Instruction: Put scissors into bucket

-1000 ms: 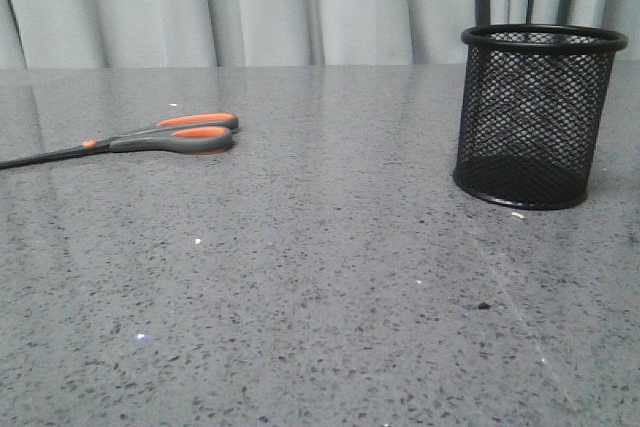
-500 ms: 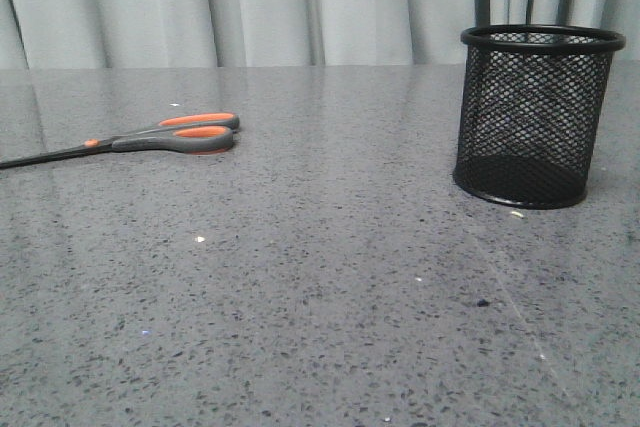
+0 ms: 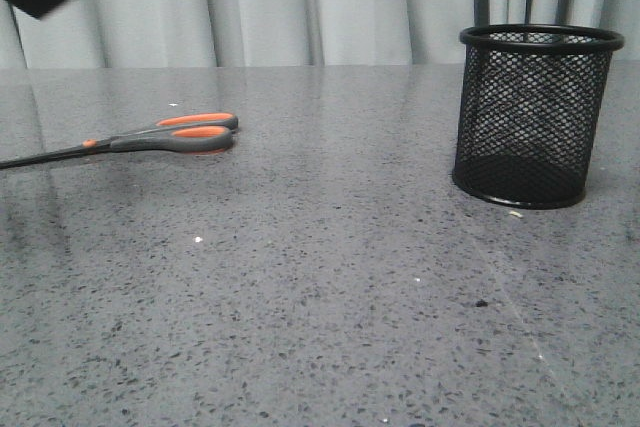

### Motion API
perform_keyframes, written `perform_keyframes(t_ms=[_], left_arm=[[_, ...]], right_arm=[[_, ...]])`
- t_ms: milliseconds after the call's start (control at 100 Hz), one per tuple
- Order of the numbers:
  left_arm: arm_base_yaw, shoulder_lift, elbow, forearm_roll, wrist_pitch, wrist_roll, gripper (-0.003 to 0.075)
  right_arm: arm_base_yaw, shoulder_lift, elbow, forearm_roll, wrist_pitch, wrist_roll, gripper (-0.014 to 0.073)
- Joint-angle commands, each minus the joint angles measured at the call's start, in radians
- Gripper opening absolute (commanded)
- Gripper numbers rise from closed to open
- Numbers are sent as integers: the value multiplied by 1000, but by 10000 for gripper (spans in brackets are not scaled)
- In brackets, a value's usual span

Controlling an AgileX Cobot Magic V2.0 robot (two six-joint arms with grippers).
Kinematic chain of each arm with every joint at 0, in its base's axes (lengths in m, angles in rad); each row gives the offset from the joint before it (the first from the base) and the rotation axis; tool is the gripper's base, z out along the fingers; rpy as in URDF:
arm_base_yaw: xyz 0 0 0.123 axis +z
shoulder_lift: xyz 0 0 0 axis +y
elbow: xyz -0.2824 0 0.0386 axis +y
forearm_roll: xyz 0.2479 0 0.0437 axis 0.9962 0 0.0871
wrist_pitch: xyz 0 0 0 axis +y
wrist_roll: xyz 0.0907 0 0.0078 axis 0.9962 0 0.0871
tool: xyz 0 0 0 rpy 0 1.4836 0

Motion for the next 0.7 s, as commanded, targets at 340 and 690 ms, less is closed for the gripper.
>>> perform_keyframes(t_ms=[340,690], left_arm=[[-10,235,-252,198,86,-2,348],[126,237,-267,-70,249,321,348]], right_arm=[[-3,16,-36,-6,-79,-14,509],[-3,16,-36,-6,-106,-14,508]])
